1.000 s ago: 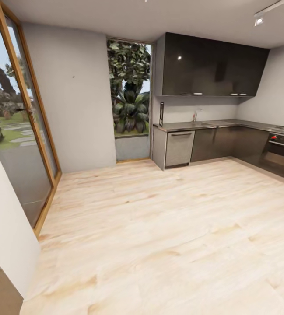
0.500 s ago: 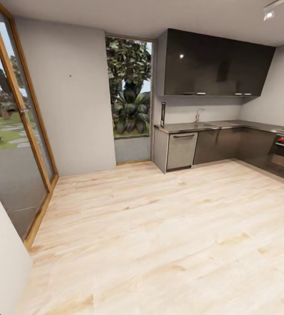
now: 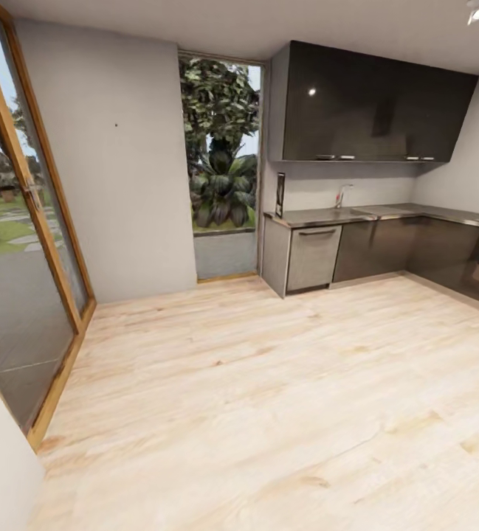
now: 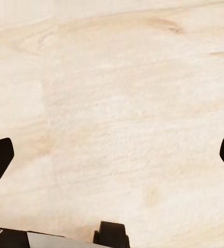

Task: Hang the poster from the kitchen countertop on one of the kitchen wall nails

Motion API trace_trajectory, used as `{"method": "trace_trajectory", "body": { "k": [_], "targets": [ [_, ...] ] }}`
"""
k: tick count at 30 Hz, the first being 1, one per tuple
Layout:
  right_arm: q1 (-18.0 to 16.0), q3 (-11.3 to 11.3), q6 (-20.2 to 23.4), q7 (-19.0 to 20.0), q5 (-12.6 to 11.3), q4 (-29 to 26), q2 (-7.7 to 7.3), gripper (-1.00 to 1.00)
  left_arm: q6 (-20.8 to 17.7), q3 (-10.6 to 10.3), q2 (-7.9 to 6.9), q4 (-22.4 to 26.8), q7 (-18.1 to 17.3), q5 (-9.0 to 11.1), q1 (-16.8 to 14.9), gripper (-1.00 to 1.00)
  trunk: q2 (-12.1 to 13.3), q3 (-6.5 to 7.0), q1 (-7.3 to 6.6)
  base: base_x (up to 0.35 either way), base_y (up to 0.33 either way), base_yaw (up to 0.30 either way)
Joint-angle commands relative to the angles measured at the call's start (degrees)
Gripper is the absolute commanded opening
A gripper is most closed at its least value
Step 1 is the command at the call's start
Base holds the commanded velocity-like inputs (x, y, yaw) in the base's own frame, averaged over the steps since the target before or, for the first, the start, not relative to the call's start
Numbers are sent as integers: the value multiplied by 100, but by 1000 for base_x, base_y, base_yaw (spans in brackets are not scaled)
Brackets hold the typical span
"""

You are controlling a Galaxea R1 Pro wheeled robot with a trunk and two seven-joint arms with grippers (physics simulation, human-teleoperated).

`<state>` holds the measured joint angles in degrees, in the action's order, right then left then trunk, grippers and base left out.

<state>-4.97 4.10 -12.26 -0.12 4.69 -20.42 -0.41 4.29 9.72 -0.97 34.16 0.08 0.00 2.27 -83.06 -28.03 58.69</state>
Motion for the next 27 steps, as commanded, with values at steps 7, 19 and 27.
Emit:
{"method": "trace_trajectory", "body": {
  "k": [7, 19, 27],
  "targets": [
    [-3, 12, -13, -5, 41, 3, -3, 100, 11, 4, 1, 6, 1, 0, 2, 100, -2, -4, 4, 340, 134, 0],
    [-2, 17, -13, -5, 41, 3, -3, 100, 11, 4, 1, 5, 1, 0, 2, 100, -2, -4, 4, 340, 108, 0],
    [-3, 19, -13, -5, 41, 3, -3, 100, 11, 4, 1, 5, 1, 0, 2, 100, -2, -4, 4, 340, 11, 0]
  ]
}}
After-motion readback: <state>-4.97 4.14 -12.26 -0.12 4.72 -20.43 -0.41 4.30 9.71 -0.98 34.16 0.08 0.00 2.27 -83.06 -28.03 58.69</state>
